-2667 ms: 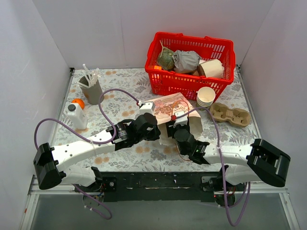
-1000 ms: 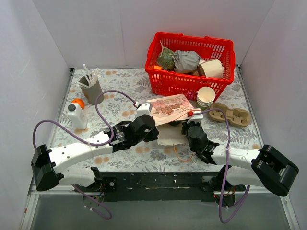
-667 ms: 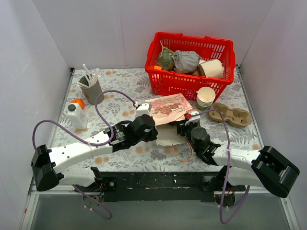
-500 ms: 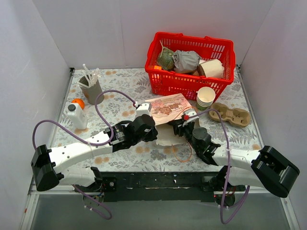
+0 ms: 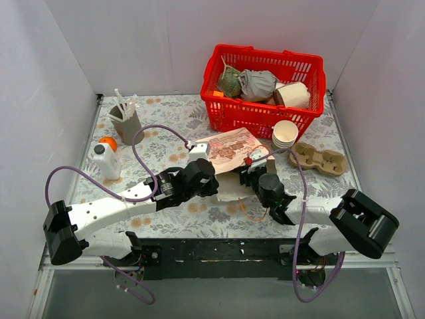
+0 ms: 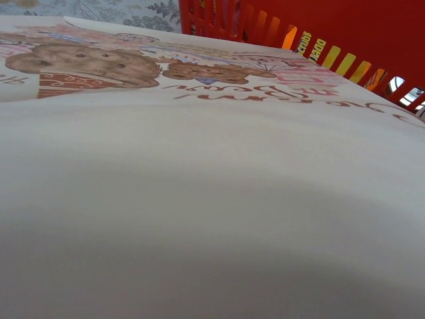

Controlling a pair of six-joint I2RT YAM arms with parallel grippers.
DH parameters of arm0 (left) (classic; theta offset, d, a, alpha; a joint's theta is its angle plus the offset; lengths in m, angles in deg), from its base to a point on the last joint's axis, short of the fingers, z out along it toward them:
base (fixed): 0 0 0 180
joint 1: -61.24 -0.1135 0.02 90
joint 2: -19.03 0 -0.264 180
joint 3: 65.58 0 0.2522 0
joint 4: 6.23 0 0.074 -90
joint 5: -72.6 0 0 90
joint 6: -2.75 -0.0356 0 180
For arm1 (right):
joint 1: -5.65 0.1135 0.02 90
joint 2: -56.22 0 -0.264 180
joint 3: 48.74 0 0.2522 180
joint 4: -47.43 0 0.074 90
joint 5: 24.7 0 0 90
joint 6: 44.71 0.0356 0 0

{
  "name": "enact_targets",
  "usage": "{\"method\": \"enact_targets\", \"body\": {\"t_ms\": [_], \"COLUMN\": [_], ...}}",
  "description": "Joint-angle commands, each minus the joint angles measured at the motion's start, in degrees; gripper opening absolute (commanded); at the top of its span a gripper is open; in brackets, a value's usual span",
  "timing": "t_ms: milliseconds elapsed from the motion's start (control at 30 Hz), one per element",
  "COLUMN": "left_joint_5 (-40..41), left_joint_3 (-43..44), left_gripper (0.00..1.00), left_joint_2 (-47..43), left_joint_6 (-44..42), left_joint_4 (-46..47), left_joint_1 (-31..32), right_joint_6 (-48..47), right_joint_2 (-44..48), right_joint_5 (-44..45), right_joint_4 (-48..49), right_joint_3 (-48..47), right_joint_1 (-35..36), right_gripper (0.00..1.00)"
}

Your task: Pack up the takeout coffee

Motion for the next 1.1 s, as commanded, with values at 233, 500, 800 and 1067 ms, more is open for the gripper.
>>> {"method": "enact_targets", "body": {"t_ms": [233,500,800,1067], "left_joint_5": [-1.2,-1.3,-0.2,0.6], "left_joint_3": [0.4,0.4,0.8,1.2], "left_gripper": [0.0,0.0,0.0,0.0], "left_joint_2": [0.3,0.8,1.2,1.1], "left_joint_6": [-0.5,-0.7,-1.0,-1.1], "left_joint_4": [-0.5,-0.1,-0.5,-1.2], "left_joint_1": [-0.1,-0.2,-0.2,-0.1], "right_joint_6": [-0.8,-2.4,-3.4,-3.6], "right_joint_2": [-8.4,-10.7,-14.3,-16.2], "right_joint_5": [7.0,-1.7,-0.7,1.7], "right_joint_4": [15.8,21.3,15.1,12.5], "right_joint_3": [-2.5,-2.4,-7.1,-8.8], "right_joint_1": [-0.1,-0.1,-0.1,-0.2], "right_gripper": [0.59,0.6,0.59,0.43]}}
